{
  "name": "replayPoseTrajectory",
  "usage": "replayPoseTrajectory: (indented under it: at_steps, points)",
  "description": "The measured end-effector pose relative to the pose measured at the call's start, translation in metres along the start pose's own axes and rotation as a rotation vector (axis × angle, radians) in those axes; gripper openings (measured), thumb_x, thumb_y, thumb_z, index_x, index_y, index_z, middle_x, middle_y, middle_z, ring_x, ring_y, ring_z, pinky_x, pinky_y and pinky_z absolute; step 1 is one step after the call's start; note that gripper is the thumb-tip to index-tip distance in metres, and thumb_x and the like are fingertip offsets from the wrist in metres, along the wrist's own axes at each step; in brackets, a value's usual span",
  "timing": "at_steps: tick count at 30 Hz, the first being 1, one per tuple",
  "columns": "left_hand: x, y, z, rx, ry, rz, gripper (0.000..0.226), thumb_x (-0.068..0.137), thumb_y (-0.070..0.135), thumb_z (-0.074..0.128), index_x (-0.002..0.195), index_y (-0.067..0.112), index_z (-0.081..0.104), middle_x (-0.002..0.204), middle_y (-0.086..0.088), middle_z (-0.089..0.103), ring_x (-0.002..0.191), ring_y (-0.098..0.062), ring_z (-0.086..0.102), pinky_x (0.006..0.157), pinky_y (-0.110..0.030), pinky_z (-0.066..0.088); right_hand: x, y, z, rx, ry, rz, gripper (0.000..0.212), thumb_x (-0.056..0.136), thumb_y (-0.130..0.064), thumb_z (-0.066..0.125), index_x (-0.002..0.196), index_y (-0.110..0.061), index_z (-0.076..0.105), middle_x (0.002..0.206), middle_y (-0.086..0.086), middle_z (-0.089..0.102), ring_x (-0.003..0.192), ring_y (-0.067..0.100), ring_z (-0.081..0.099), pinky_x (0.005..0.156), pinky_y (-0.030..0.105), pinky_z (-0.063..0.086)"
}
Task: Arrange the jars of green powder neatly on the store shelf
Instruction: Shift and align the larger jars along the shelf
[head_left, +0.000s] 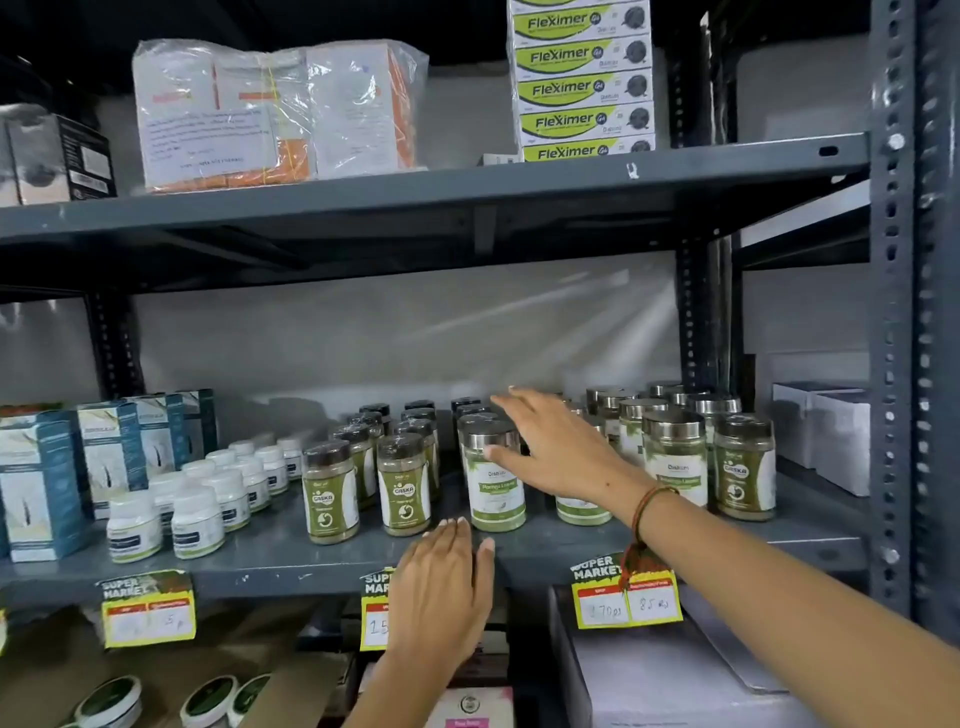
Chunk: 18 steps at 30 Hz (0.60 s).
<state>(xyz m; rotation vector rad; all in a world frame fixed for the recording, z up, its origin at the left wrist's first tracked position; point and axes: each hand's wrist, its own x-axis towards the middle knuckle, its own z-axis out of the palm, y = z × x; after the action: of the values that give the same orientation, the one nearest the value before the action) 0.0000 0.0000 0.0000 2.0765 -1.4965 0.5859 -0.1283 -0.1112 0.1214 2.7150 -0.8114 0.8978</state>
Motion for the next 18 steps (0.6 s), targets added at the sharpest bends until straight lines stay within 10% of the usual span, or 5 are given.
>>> replayPoseTrajectory:
  at_steps: [18]
  points:
    - [0.000,-0.001,0.011,0.000,0.099,0.029,0.052,0.096,0.039,0.024,0.123,0.013,0.060,0.127,-0.004,0.065,0.120,-0.016,0.056,0.106,-0.034,0.041,0.039,-0.008,0.010,-0.102,-0.079,-0.057,0.072,0.081,-0.071,0.051,0.130,-0.019,0.060,0.121,0.008,0.066,0.113,0.024,0.061,0.117,0.045,0.022]
